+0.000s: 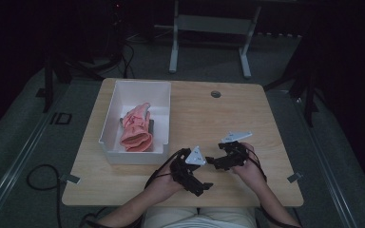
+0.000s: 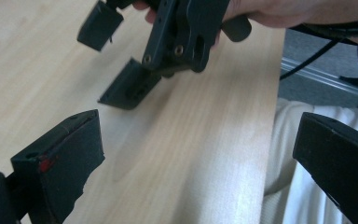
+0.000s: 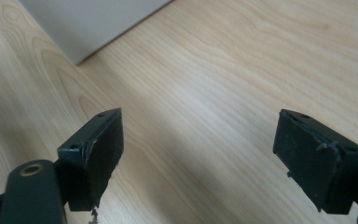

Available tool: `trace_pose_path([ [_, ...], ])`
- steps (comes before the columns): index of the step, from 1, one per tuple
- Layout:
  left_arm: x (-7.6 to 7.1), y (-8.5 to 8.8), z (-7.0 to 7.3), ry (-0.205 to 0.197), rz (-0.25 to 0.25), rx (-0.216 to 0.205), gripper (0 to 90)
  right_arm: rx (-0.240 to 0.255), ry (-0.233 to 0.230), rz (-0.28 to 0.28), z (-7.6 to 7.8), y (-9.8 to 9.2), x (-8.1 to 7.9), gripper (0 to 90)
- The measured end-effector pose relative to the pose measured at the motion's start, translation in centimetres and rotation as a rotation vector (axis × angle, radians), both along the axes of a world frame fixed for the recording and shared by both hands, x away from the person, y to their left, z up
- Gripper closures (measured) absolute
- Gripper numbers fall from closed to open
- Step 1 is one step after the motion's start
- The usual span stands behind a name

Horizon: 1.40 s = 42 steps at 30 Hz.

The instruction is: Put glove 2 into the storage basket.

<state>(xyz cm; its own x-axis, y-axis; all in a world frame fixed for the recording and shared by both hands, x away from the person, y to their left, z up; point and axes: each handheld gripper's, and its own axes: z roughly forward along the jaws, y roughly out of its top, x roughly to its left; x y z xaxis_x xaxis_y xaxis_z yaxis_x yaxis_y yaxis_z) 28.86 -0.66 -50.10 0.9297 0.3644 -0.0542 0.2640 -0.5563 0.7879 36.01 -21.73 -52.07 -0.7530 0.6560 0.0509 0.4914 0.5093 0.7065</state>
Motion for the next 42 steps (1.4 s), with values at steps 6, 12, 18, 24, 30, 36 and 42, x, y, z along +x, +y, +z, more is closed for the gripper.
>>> trace_pose_path([
  [6,0.1,-0.1,-1.4,0.013,-0.008,0.015,1.3,-0.016,-0.024,-0.013,-0.9,-0.6,-0.4,16.4],
  [12,0.0,-0.2,-2.8,0.019,-0.032,0.015,1.3,-0.045,-0.048,-0.023,-1.8,-0.9,-0.7,16.5],
  [18,-0.3,-0.2,-3.6,-0.008,-0.049,0.028,1.3,-0.051,-0.060,-0.023,-2.5,-1.3,-1.1,16.5],
  [24,-0.4,-0.3,-4.5,-0.010,-0.048,0.037,1.3,-0.035,-0.075,-0.034,-3.0,-1.9,-1.3,16.5],
  [30,-0.2,0.0,-5.2,-0.004,-0.047,0.045,1.3,-0.045,-0.093,-0.040,-3.7,-2.4,-1.4,16.4],
  [36,-0.3,0.1,-6.0,-0.023,-0.045,0.068,1.3,-0.031,-0.117,-0.044,-4.1,-2.7,-1.6,16.4],
  [42,-0.4,0.0,-6.4,-0.046,-0.045,0.114,1.2,-0.038,-0.130,-0.051,-4.3,-3.2,-1.6,16.4],
])
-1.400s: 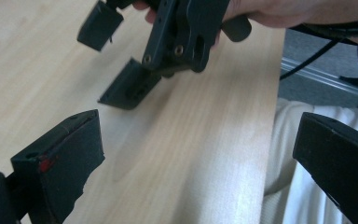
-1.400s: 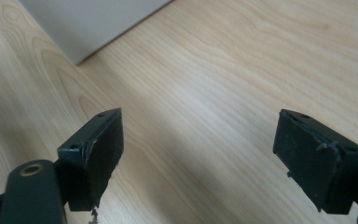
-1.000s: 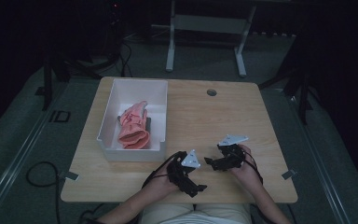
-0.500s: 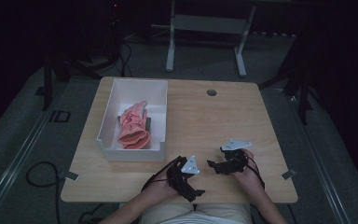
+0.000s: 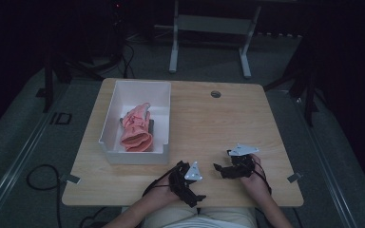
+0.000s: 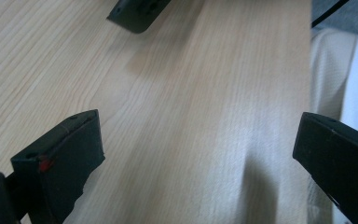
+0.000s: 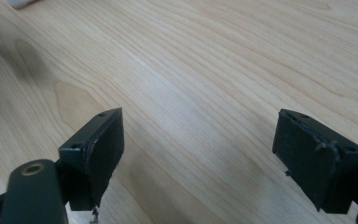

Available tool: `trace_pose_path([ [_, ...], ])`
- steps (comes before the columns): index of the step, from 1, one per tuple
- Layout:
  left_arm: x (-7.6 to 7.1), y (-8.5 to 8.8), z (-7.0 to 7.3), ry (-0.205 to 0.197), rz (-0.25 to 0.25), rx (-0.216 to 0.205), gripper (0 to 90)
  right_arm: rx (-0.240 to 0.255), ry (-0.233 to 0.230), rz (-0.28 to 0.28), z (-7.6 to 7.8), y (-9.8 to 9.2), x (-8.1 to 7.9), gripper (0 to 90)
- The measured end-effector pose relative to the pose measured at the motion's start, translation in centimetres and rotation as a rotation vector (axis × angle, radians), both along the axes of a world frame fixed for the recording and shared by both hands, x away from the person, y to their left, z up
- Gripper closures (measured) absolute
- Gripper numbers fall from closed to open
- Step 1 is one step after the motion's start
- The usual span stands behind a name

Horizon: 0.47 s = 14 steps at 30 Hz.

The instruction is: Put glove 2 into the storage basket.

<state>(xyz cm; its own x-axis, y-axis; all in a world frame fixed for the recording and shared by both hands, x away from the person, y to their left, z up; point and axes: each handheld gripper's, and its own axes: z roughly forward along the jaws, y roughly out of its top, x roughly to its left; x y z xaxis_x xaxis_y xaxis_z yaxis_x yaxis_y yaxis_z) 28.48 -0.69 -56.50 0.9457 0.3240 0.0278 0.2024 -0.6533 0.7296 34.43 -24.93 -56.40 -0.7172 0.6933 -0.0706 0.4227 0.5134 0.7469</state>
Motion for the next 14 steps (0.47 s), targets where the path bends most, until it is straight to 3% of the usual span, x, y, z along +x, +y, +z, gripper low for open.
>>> trace_pose_path([
  [8,0.04,0.43,0.06,-0.005,0.002,-0.034,1.3,0.002,0.004,0.001,-0.38,-0.04,0.11,16.3],
  [14,0.00,0.46,0.04,-0.006,-0.001,-0.026,1.3,0.007,0.003,-0.003,-0.54,-0.12,0.14,16.3],
])
